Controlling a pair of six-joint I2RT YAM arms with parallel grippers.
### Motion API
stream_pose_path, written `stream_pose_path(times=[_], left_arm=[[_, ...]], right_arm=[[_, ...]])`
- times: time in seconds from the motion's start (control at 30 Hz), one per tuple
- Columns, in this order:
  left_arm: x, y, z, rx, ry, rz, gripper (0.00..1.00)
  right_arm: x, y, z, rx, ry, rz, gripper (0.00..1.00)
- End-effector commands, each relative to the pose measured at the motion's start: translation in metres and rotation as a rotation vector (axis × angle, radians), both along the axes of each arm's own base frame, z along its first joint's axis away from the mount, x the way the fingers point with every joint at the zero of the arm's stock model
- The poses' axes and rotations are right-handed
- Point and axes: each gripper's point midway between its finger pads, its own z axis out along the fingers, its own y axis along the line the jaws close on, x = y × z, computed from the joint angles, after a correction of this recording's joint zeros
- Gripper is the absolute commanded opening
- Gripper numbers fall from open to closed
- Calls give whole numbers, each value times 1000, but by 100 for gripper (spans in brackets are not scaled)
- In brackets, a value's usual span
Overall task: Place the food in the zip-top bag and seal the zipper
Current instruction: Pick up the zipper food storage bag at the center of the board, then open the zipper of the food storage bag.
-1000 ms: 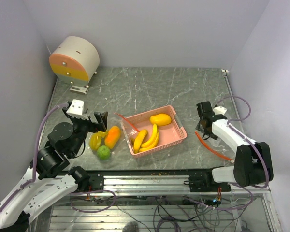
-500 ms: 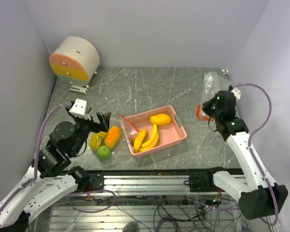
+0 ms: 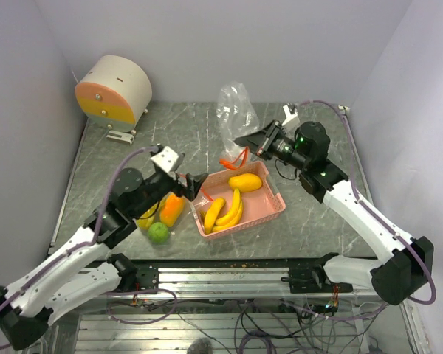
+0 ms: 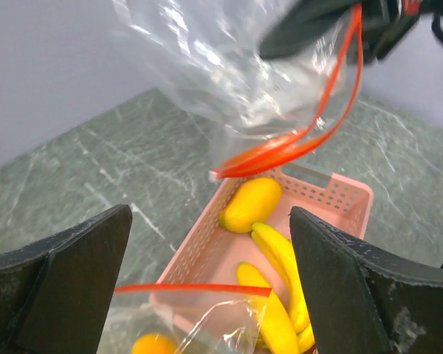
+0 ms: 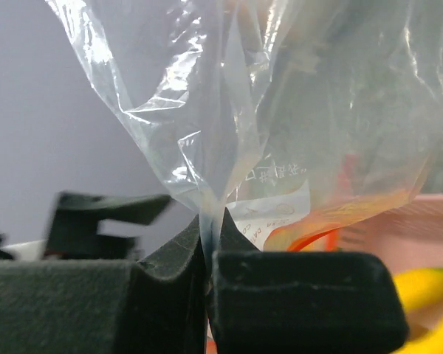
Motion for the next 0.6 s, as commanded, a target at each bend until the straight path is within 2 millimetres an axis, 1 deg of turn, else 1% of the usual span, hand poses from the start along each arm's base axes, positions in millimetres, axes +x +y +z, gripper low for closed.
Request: stream_pose_path(times=[0.0,0.07,0.17,0.37,0.43,0.47,0.57], left_arm=[[-3,-38,29,31,-174,-196,99],[2,-40,26,70,-194,-195,99],[6,-34,28,96,-233,-156,99],[13,-18,48,41,-343,-54,99],[14,-17,54,15,-373,-41,99],[15,-18,54,13,-378,-39,100],[23,-21,51,24,-382,-25,95]], right_arm=[[-22,33,75,181,-126,168,0],[-25,37,82,209,-124,192,0],[-31,40,87,238,-118,229,0],[-40,43,84,261,-91,280,0],[-43,44,84,271,-86,298,0],[-45,44,85,279,-84,307,0],[-50,45,87,287,-83,328,0]])
